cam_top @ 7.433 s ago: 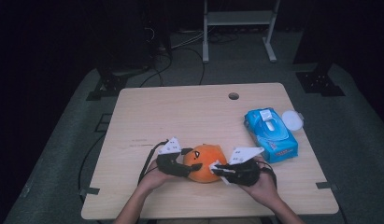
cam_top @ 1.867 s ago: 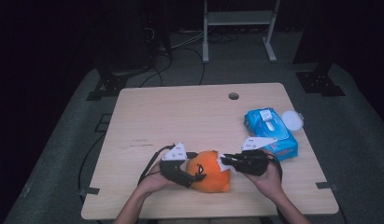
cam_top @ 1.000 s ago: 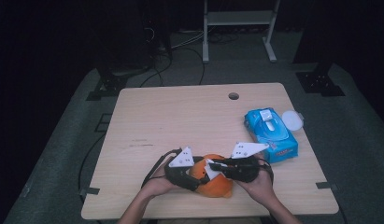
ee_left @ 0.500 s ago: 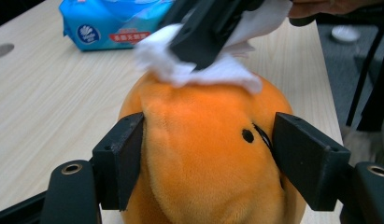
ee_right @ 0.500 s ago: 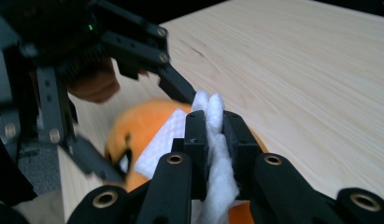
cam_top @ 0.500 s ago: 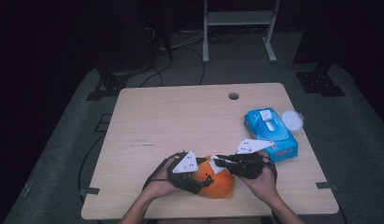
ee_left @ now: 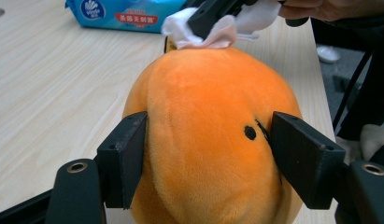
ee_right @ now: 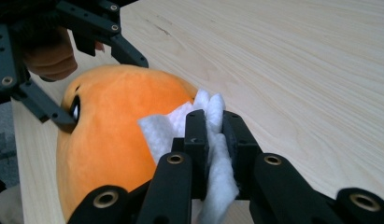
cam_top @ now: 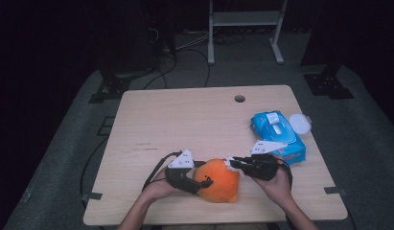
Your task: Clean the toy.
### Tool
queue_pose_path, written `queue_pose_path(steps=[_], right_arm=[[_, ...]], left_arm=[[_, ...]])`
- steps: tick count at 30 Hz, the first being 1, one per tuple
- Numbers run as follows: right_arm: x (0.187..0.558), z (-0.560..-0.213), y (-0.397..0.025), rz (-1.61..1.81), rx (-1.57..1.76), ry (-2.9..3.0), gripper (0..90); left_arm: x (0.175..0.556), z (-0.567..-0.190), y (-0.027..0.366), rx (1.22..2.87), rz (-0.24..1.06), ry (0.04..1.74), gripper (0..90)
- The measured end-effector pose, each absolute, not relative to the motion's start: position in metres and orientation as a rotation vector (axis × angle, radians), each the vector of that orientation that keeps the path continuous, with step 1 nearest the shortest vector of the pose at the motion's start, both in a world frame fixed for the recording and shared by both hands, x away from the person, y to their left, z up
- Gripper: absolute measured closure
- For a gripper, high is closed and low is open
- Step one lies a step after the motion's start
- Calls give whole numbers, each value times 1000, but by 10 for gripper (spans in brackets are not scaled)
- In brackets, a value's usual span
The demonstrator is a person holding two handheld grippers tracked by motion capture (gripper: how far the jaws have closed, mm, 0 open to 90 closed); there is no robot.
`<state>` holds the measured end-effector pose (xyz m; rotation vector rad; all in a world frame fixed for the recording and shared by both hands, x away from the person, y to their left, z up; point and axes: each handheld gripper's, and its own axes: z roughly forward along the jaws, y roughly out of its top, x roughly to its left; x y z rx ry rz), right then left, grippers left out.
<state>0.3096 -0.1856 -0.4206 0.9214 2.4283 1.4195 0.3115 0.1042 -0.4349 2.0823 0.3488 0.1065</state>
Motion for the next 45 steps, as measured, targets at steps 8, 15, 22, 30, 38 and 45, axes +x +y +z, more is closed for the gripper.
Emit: queue_pose_path(steps=[8,15,22,30,38,45], right_arm=[[292,-413,-171,1466,817,2477,807],[302,-419,-179,1420,863,2447,806],[313,-426,-188,1403,939,2432,806],[289,-411,-163,1405,777,2449,807],[311,-421,-187,1414,918,2407,808],[295,-409,-170,1456,826,2411,808]], left_arm=[[321,-443,113,2052,77,450,298],[324,-441,115,1985,94,458,240],[319,-443,112,2027,109,361,173],[318,-441,107,2046,148,460,239],[314,-440,105,2031,111,377,165],[314,-438,97,2021,159,456,256]])
